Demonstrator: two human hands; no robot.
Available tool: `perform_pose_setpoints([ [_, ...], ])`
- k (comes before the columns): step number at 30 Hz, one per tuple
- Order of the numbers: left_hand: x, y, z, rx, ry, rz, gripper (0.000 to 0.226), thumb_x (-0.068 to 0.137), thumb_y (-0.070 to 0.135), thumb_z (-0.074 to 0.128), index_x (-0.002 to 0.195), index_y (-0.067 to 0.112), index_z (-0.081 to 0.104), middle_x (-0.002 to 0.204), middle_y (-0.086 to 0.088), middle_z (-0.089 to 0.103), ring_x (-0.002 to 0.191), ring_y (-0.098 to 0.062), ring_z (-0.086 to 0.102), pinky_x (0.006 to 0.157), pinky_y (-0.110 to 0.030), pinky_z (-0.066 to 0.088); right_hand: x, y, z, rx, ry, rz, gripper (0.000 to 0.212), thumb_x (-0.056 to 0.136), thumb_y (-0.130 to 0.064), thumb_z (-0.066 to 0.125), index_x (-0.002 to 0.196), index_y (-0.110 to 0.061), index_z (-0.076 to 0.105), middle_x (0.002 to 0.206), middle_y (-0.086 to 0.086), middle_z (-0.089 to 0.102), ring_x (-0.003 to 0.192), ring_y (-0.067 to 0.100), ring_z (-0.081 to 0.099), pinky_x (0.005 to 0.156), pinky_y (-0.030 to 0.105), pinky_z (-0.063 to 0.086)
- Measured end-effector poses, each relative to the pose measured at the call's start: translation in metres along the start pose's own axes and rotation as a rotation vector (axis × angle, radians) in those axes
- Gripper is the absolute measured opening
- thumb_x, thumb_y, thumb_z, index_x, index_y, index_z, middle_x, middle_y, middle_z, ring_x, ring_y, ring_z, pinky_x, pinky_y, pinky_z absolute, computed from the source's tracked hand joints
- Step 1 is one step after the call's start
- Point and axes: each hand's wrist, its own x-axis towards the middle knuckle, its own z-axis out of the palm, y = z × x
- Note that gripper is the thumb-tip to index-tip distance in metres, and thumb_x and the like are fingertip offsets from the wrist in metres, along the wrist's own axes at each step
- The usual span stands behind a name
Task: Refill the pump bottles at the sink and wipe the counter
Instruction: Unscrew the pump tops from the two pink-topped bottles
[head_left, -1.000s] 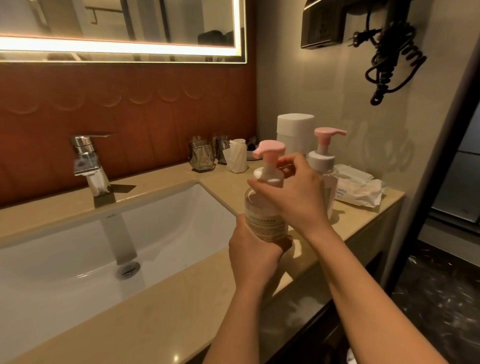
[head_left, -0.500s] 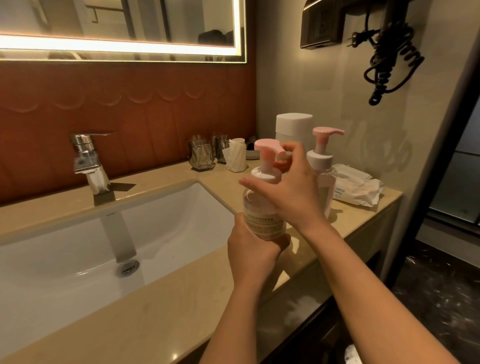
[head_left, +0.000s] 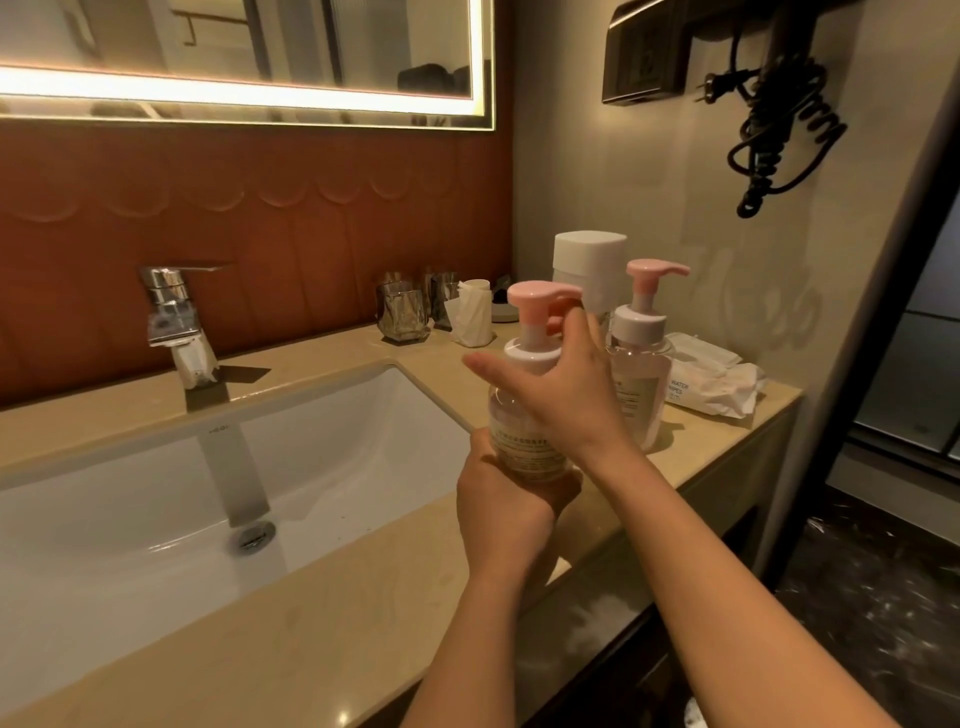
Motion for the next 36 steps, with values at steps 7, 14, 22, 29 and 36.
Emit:
perform_pose_setpoints([
  [7, 0.002, 0.001, -0.001, 0.117, -0.004, 0.043, 0.057, 0.062, 0.028, 0.085, 0.100, 0.032, 0.042, 0.086, 0.018, 0.050, 0.077, -0.003, 0.052, 0.061, -0.012, 0.040, -0.002, 0.005, -0.003, 0.129, 0.081, 0.054, 0.063, 0.068, -0.032, 0.082, 0.115, -0.027, 0.040, 0.103, -0.015, 0.051, 0.086, -0.002, 0.053, 0.064, 0.006, 0.037],
  [14, 0.001, 0.001, -0.001, 0.140, -0.018, 0.050, 0.062, 0.059, 0.033, 0.087, 0.101, 0.033, 0.041, 0.091, 0.016, 0.052, 0.083, -0.004, 0.053, 0.067, -0.014, 0.042, -0.006, 0.008, -0.011, 0.256, -0.051, 0.102, 0.057, 0.078, -0.021, 0.073, 0.121, -0.022, 0.037, 0.115, -0.004, 0.057, 0.093, 0.002, 0.055, 0.067, 0.013, 0.039],
  [22, 0.004, -0.002, -0.001, 0.137, -0.031, 0.050, 0.061, 0.059, 0.031, 0.085, 0.103, 0.031, 0.042, 0.089, 0.016, 0.053, 0.078, -0.002, 0.052, 0.064, -0.014, 0.042, -0.003, 0.002, -0.007, 0.135, 0.032, 0.081, 0.071, 0.065, -0.037, 0.083, 0.116, -0.025, 0.034, 0.107, -0.014, 0.046, 0.097, 0.003, 0.048, 0.074, 0.014, 0.037],
  [29, 0.003, -0.005, -0.001, 0.155, -0.016, 0.066, 0.062, 0.056, 0.034, 0.086, 0.101, 0.032, 0.044, 0.090, 0.016, 0.055, 0.083, -0.005, 0.056, 0.068, -0.019, 0.048, -0.006, 0.009, -0.012, 0.174, 0.063, 0.077, 0.056, 0.068, -0.030, 0.081, 0.109, -0.021, 0.044, 0.101, -0.013, 0.055, 0.091, 0.000, 0.055, 0.071, 0.015, 0.045],
  [36, 0.004, -0.005, 0.001, 0.158, -0.007, 0.086, 0.063, 0.057, 0.039, 0.086, 0.101, 0.035, 0.041, 0.092, 0.016, 0.055, 0.084, -0.004, 0.055, 0.069, -0.017, 0.044, -0.007, 0.009, -0.017, 0.203, -0.111, 0.078, 0.052, 0.081, -0.024, 0.069, 0.126, -0.022, 0.041, 0.119, -0.007, 0.054, 0.105, 0.011, 0.056, 0.069, 0.014, 0.040],
])
